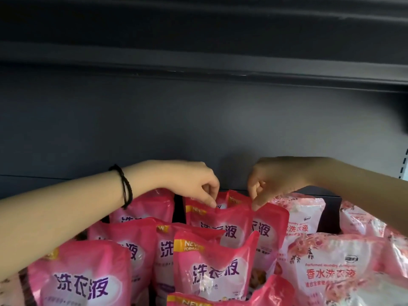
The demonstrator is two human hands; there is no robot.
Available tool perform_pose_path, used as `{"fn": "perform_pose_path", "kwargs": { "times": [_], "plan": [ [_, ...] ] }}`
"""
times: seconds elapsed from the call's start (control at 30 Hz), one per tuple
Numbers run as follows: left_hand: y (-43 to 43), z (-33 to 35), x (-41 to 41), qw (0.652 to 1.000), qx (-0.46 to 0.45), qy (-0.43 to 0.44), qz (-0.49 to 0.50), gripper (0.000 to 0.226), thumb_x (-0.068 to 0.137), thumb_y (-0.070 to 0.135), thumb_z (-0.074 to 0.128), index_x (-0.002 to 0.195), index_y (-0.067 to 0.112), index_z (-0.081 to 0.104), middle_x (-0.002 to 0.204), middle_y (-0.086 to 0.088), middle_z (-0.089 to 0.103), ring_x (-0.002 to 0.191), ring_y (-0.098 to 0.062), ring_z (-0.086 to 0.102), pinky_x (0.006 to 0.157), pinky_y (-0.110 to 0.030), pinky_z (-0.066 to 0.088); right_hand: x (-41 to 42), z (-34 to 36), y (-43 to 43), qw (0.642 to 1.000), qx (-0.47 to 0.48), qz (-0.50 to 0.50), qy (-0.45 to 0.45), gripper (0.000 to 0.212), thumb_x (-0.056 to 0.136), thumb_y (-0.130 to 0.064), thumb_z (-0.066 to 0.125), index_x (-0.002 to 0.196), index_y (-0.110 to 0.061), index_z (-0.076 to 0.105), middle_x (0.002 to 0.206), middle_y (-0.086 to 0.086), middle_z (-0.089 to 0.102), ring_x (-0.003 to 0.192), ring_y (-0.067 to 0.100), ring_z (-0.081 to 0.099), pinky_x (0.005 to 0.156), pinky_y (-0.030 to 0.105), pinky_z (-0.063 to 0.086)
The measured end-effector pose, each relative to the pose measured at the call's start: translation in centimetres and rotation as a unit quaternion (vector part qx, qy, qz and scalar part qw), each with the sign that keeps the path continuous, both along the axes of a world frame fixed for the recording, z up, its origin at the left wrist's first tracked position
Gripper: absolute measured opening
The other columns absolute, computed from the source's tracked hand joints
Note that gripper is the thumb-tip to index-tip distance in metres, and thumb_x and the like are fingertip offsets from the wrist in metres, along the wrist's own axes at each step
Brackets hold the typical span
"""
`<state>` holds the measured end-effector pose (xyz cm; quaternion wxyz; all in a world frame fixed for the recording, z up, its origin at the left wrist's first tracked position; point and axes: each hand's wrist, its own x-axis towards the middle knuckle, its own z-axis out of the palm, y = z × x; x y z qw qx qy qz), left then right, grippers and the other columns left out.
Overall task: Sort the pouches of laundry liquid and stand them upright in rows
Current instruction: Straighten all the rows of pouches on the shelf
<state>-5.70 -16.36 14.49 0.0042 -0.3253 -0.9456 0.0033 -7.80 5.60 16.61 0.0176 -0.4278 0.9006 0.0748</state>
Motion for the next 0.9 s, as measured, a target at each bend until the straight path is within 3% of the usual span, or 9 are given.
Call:
{"fn": "perform_pose_path", "kwargs": {
  "times": [0.07,0.17,0.3,0.43,0.53,0.67,0.8,0.9],
  "plan": [
    [0.2,0.6,-0.7,1.0,0.007,0.012,-0.007,0.016,0.087,0.042,0.065,0.096,0.029,0.069,0.082,0.019,0.068,0.076,0.005,0.061,0.071,-0.023,0.05,0.1,0.4,1.2,0.997,0.041,-0.02,0.063,0.029,0.073,-0.058,0.07,0.073,-0.029,0.069,0.064,-0.021,0.062,0.062,-0.004,0.058,0.055,0.016,0.038],
    [1.4,0.7,-2.0,0.996,-0.017,0.086,-0.028,0.023,0.089,0.039,0.063,0.111,0.032,0.064,0.1,0.016,0.065,0.088,-0.001,0.058,0.077,-0.03,0.05,0.1,-0.1,2.7,0.987,0.085,-0.056,0.125,0.036,0.067,-0.068,0.067,0.067,-0.032,0.06,0.075,-0.016,0.065,0.068,-0.001,0.057,0.056,0.02,0.038],
    [4.0,-1.1,-3.8,0.981,-0.083,0.153,-0.081,0.038,0.091,0.04,0.06,0.127,0.029,0.058,0.12,0.006,0.059,0.115,-0.015,0.048,0.092,-0.033,0.042,0.0,-1.3,2.8,0.986,0.111,-0.069,0.099,0.031,0.075,-0.057,0.067,0.085,-0.028,0.071,0.087,-0.012,0.069,0.078,0.004,0.06,0.066,0.024,0.048],
    [5.3,-2.4,-4.6,0.974,-0.092,0.183,-0.095,0.023,0.091,0.04,0.059,0.104,0.023,0.067,0.1,0.005,0.066,0.103,-0.016,0.051,0.084,-0.03,0.032,-0.7,-1.9,2.5,0.988,0.103,-0.058,0.097,0.022,0.08,-0.044,0.066,0.08,-0.022,0.07,0.077,-0.01,0.07,0.074,0.008,0.062,0.063,0.025,0.047],
    [4.7,-1.9,-4.4,0.975,-0.079,0.194,-0.079,0.027,0.087,0.047,0.06,0.092,0.022,0.069,0.084,0.009,0.066,0.091,-0.012,0.053,0.085,-0.031,0.031,-1.2,-1.8,2.5,0.989,0.087,-0.046,0.115,0.023,0.079,-0.043,0.067,0.071,-0.022,0.065,0.074,-0.009,0.07,0.071,0.008,0.062,0.056,0.021,0.041],
    [3.0,-1.1,-4.0,0.976,-0.075,0.198,-0.047,0.029,0.086,0.05,0.061,0.083,0.022,0.067,0.075,0.009,0.066,0.086,-0.011,0.057,0.081,-0.029,0.028,-2.0,-1.1,1.8,0.986,0.051,-0.027,0.155,0.023,0.079,-0.043,0.068,0.074,-0.02,0.068,0.068,-0.009,0.068,0.067,0.007,0.06,0.057,0.022,0.041],
    [1.2,-0.4,-3.7,0.976,-0.069,0.205,-0.007,0.031,0.085,0.05,0.062,0.077,0.021,0.064,0.069,0.009,0.066,0.083,-0.011,0.06,0.079,-0.028,0.026,-2.9,-0.4,0.1,0.984,0.013,-0.012,0.175,0.019,0.08,-0.041,0.069,0.075,-0.022,0.07,0.052,-0.02,0.051,0.055,-0.009,0.042,0.053,0.019,0.032],
    [0.1,-0.5,-3.4,0.977,-0.078,0.196,0.022,0.031,0.086,0.048,0.063,0.073,0.02,0.061,0.069,0.008,0.065,0.084,-0.013,0.061,0.081,-0.029,0.028,-3.5,-0.1,-1.3,0.984,0.003,-0.003,0.18,0.02,0.081,-0.042,0.069,0.081,-0.022,0.072,0.055,-0.023,0.05,0.055,-0.008,0.04,0.052,0.019,0.03]
  ]
}}
